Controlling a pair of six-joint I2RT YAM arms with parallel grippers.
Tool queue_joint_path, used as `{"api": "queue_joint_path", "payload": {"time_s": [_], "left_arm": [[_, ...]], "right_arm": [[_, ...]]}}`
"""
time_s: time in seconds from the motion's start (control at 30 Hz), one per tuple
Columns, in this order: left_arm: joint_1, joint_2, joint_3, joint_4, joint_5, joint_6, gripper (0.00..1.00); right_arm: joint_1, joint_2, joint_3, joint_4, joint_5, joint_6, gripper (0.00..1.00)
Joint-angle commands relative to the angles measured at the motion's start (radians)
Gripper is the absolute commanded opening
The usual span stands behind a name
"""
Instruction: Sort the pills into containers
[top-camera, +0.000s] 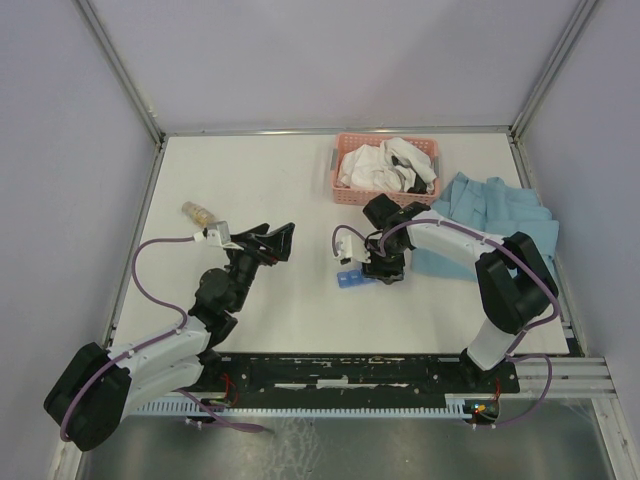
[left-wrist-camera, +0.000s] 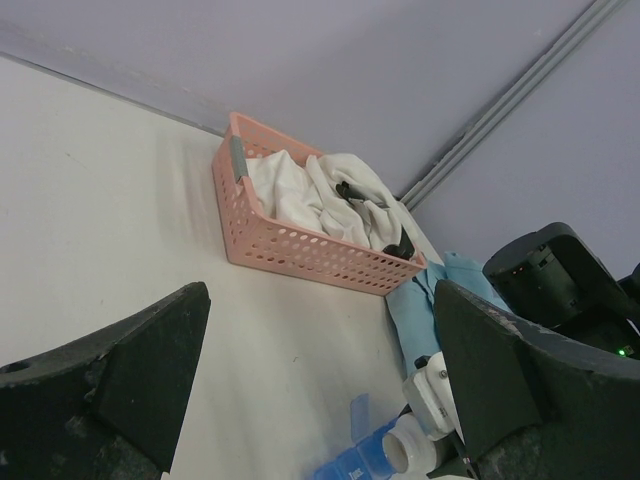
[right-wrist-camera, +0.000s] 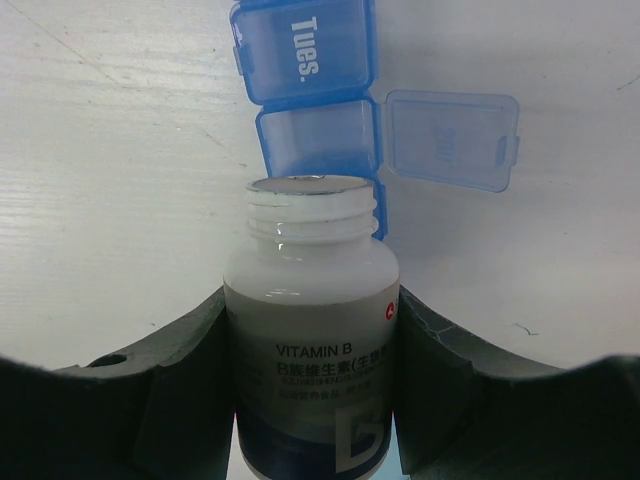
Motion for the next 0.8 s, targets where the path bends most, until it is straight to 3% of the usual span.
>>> {"api": "queue_joint_path", "payload": {"time_s": [0.0,0.77], "left_arm": [[-0.002,-0.012,-0.001,0.052,-0.029,0.028,0.99],[-0.002,-0.014,-0.002,0.05,-0.031,0.028,0.99]], "right_arm": [[0.007,-0.005,0.043,-0.007,0.009,0.009,0.01],[0.019,-0.009,0.028,0.033,0.015,0.042,0.01]]}}
